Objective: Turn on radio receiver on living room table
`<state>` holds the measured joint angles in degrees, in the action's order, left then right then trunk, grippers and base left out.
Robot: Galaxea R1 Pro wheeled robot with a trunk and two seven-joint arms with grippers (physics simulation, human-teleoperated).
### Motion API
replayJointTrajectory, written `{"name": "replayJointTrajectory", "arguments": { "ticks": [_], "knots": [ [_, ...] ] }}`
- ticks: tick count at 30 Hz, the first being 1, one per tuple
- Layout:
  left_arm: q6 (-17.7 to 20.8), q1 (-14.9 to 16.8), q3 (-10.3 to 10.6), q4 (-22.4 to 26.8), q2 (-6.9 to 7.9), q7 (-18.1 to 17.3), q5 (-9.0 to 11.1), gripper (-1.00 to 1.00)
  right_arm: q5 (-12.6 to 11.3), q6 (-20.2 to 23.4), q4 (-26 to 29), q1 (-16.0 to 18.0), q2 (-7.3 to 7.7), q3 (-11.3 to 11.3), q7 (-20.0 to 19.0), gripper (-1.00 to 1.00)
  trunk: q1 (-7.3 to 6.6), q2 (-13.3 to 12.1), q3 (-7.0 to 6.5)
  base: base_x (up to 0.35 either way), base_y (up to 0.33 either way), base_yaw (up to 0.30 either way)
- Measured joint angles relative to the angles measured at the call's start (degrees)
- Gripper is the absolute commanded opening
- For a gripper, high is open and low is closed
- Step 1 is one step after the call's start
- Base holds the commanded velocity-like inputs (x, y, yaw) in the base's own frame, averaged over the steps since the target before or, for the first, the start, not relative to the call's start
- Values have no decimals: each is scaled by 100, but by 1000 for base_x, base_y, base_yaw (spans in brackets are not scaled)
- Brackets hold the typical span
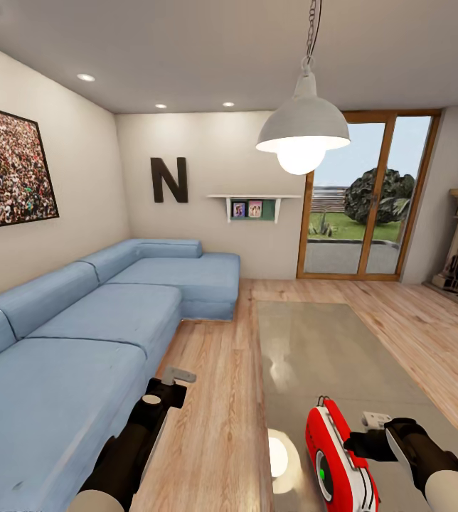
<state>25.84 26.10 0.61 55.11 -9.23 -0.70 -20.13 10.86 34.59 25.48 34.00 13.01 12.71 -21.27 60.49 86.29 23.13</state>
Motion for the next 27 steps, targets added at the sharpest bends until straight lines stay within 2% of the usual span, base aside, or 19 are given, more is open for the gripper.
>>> {"name": "replayJointTrajectory", "arguments": {
  "ticks": [4,5,27],
  "knots": [
    [0,0,0,0,0,0,0,-100,-3,1,-1,0,0,0,0,-100,0,0,0,0,0,0],
    [0,0,0,0,0,0,0,-100,-4,1,-1,0,0,0,0,100,0,0,0,0,0,0],
    [-4,-1,9,-4,0,-22,0,-100,-23,-13,-52,2,0,4,1,100,0,0,0,0,0,0]
  ]
}}
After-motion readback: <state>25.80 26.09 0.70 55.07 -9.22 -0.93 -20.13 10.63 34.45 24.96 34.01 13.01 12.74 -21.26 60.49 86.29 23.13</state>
